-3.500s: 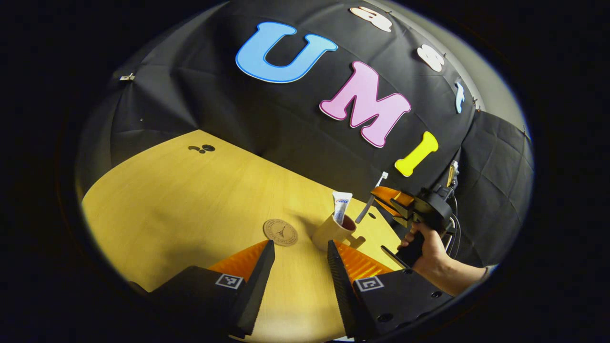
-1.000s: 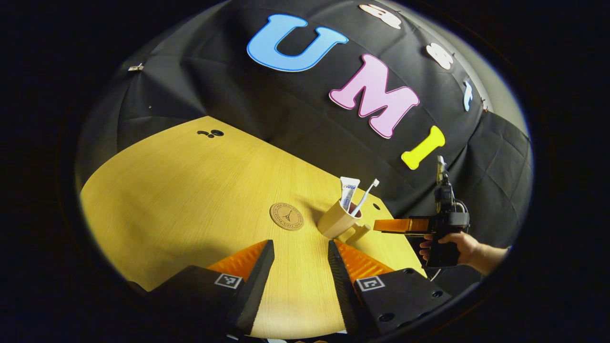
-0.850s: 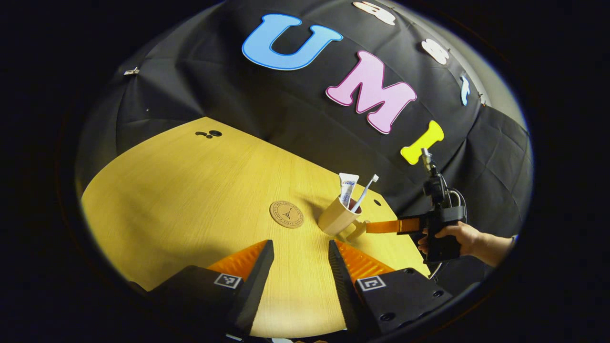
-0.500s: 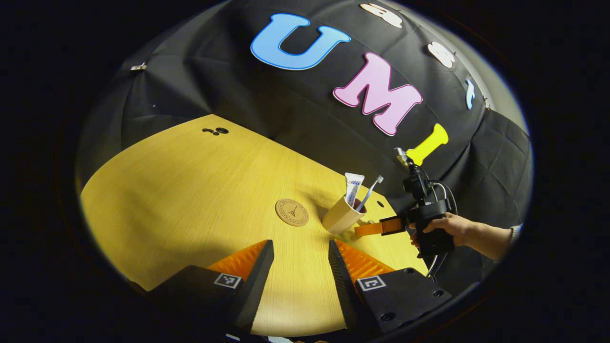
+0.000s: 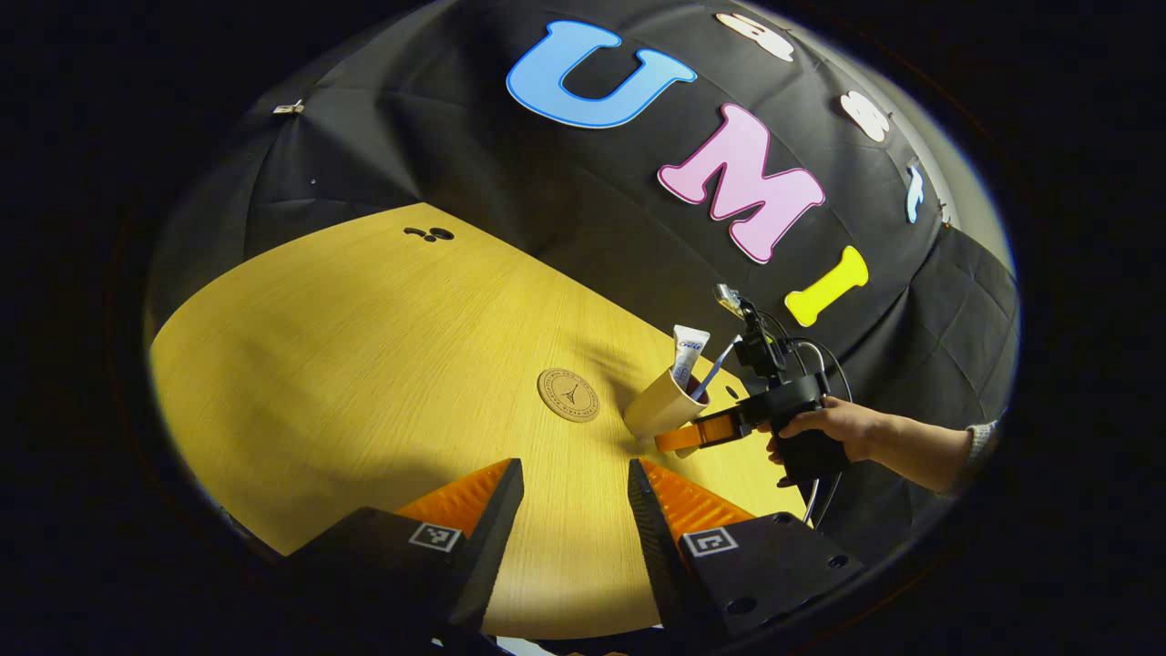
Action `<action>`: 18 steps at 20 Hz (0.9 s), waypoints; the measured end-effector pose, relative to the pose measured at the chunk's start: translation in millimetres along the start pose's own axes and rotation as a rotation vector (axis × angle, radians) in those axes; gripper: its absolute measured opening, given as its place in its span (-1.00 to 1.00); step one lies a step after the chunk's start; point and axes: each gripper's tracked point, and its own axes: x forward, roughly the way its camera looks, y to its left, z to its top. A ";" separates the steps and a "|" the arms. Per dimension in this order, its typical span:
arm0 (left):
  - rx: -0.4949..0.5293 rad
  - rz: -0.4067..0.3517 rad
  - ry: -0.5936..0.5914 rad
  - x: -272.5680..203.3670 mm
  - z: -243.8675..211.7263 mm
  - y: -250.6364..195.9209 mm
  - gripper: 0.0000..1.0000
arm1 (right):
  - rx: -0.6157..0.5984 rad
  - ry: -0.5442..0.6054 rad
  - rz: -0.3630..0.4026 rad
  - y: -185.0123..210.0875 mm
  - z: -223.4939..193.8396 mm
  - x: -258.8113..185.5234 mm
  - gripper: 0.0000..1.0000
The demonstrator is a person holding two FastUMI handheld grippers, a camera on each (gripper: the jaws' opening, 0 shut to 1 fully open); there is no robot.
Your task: Put the toothbrush and toothpaste on the desktop into the cup, then pick up the cup and place it on the coaster on the desktop.
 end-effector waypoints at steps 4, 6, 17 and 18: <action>-0.008 0.000 0.007 1.7 -1.9 1.6 0.47 | -0.012 0.072 -0.042 -5.0 -5.5 9.6 0.08; -0.013 0.001 0.011 1.7 -2.3 0.7 0.65 | -0.005 0.094 -0.047 -7.2 -8.3 8.2 -0.29; -0.038 0.004 0.003 -0.1 1.2 5.1 0.47 | -0.027 0.027 -0.031 9.0 4.2 -0.6 -0.47; -0.042 0.005 0.001 -1.7 0.2 7.9 0.47 | -0.023 0.021 -0.022 14.5 6.3 -1.1 -0.46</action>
